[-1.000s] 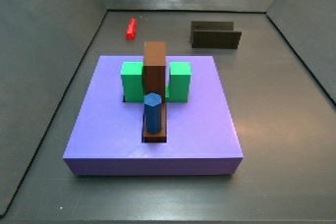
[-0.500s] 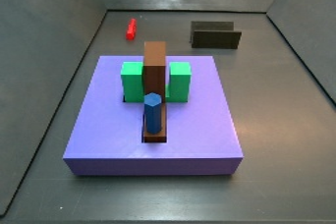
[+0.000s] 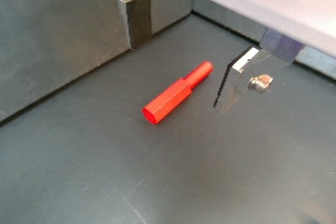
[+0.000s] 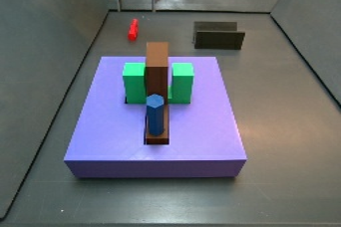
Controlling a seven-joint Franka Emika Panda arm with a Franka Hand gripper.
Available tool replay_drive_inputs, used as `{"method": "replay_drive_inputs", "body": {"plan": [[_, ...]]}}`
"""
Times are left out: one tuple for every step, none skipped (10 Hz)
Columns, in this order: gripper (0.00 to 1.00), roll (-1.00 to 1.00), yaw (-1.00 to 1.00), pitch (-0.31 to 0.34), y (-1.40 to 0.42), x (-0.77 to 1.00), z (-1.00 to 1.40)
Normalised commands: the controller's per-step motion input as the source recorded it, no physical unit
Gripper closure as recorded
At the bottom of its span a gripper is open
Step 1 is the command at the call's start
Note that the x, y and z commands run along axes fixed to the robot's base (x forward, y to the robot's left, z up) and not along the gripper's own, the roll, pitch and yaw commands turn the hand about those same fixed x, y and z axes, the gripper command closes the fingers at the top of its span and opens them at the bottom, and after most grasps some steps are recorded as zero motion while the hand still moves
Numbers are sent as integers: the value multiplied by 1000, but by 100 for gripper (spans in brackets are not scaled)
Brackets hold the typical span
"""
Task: Pick up the red object. Move up. Place the red object on the fixture. Regrasp the red object. Move to above the board. Insert the red object.
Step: Pick up the red object.
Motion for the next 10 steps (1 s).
{"method": "replay_drive_inputs", "body": {"plan": [[0,29,-126,-166,0,-43,-786],[0,0,-94,-143,0,-83,-717],[0,0,-71,-153,0,-120,-700],[0,0,-60,-140,0,-29,-654],[0,0,-43,-131,0,-34,-589],[0,-10,-37,-100,0,-57,-457],[0,0,-46,-73,0,-51,-320],[0,-3,-49,-59,0,-31,-271],[0,-10,-34,-4,0,0,-109],[0,-29,0,0,31,0,-49]]}}
